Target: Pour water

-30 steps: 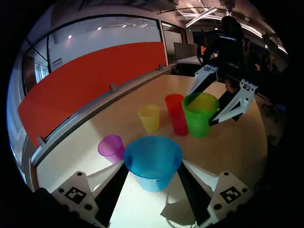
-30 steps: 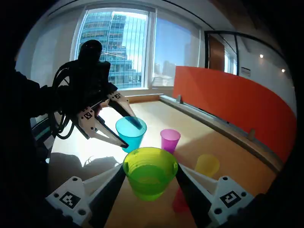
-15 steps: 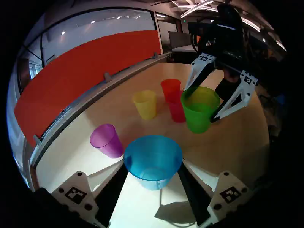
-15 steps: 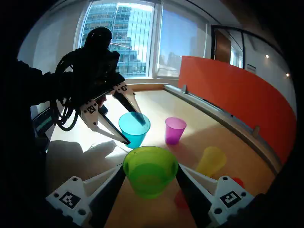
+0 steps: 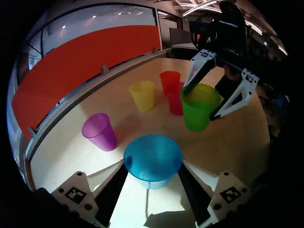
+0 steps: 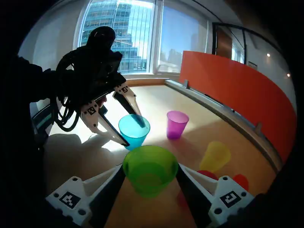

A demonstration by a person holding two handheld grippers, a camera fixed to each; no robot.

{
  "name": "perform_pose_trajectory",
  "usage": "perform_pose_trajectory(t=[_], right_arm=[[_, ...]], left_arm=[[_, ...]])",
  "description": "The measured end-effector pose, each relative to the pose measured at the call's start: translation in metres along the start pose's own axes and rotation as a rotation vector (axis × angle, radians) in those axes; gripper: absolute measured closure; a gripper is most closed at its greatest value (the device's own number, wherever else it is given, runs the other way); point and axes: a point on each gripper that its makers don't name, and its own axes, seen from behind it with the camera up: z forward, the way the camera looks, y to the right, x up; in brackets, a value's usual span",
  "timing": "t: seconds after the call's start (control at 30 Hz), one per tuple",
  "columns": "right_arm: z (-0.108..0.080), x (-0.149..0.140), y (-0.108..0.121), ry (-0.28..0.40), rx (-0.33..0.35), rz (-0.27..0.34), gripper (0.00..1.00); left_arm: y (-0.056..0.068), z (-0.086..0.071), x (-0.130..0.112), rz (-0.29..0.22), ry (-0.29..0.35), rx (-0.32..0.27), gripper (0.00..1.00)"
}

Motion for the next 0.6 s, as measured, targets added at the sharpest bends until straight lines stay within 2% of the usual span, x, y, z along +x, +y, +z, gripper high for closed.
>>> perform_pose_trajectory(t=[0.3,0.6], right_arm=[[0.004,-0.005,0.001,-0.014,0.0,-0.003,0.08],[0.005,-0.007,0.001,-0.018,-0.004,-0.002,0.08]], left_arm=[[0.003,0.008,-0.008,-0.01,-0.002,-0.009,0.15],[0.007,0.008,-0.012,-0.021,0.005,-0.018,0.15]])
